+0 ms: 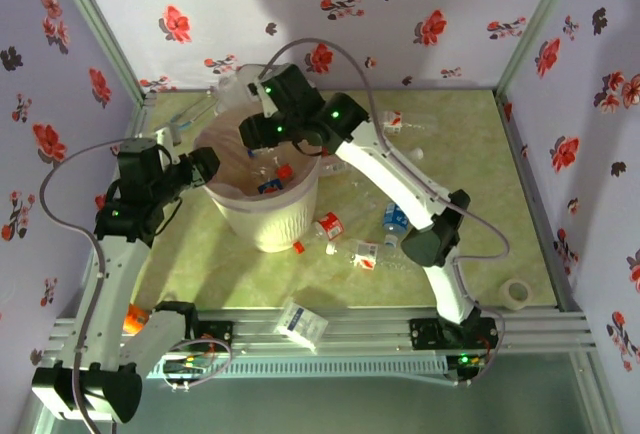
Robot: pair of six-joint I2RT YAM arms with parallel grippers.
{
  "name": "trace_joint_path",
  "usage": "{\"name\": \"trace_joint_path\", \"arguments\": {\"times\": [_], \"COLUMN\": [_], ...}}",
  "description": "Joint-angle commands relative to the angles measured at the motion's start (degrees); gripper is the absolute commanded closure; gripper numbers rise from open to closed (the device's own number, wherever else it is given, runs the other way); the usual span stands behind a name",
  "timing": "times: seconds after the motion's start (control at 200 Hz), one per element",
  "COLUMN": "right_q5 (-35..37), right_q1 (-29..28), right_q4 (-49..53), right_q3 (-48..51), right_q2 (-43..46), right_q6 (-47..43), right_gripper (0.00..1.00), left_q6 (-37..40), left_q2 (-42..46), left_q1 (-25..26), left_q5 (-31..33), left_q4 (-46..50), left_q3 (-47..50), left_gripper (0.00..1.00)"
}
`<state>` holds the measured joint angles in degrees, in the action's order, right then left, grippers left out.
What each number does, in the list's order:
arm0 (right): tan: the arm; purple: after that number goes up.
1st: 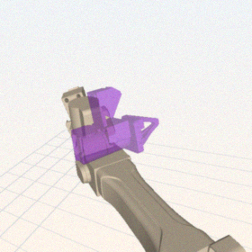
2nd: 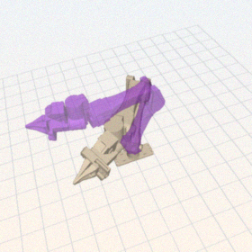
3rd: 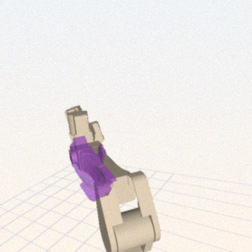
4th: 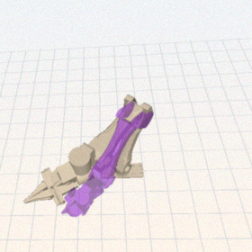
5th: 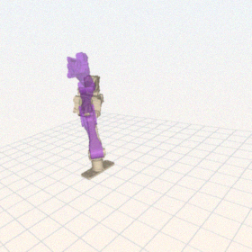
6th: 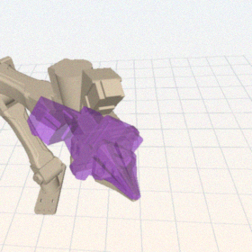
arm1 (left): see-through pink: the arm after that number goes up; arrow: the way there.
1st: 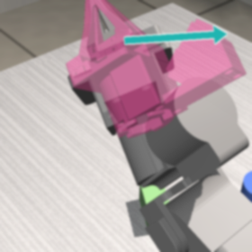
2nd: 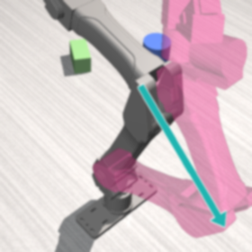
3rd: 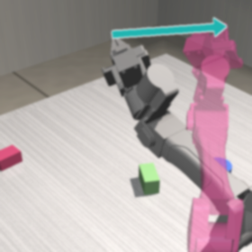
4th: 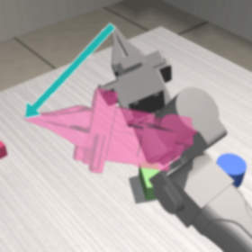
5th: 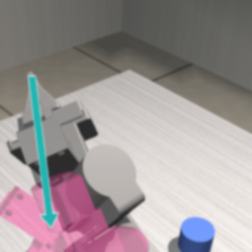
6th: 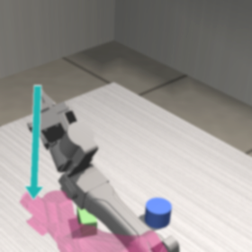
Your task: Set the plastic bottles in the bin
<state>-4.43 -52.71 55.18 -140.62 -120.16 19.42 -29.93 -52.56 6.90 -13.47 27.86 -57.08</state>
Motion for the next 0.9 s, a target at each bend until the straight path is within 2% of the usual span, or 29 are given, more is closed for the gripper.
{"name": "trace_joint_path", "arguments": {"times": [0.0, 0.155, 0.31, 0.41, 0.61, 0.8, 0.895], "right_q5": [2.3, 3.0, 2.6, 2.3, 5.0, 5.9, 5.3], "right_q1": [-1.1, -2.1, -2.1, -2.1, -1.9, -1.8, -1.4], "right_q4": [4.8, 2.2, -3.0, -2.5, -4.4, -3.2, -4.1], "right_q3": [-1.5, 6.0, 14.3, 14.7, 15.9, 11.9, 11.5], "right_q2": [-1.4, 0.2, 1.6, 0.7, 1.2, 2.7, 5.1], "right_q6": [-1.8, -1.0, 0.2, 0.0, -1.1, -3.2, -3.5], "right_gripper": [0.58, 0.56, 0.4, 0.26, 0.08, 0.01, 0.01], "left_q6": [0.0, -0.5, -0.5, -0.4, -0.2, 0.0, 0.2], "left_q2": [-0.9, -1.3, -1.6, -1.8, -1.5, -1.2, -1.0], "left_q1": [0.7, 0.8, 0.8, 0.8, 0.9, 1.1, 1.1], "left_q5": [0.6, 1.1, 1.2, 1.2, 1.4, 1.4, 1.5], "left_q4": [0.2, -0.5, -0.9, -0.6, -0.6, -0.3, -0.2], "left_q3": [-1.3, -1.4, -1.1, -1.2, -0.8, -0.6, -0.7], "left_gripper": [0.48, 0.49, 0.48, 0.49, 0.49, 0.49, 0.49]}}
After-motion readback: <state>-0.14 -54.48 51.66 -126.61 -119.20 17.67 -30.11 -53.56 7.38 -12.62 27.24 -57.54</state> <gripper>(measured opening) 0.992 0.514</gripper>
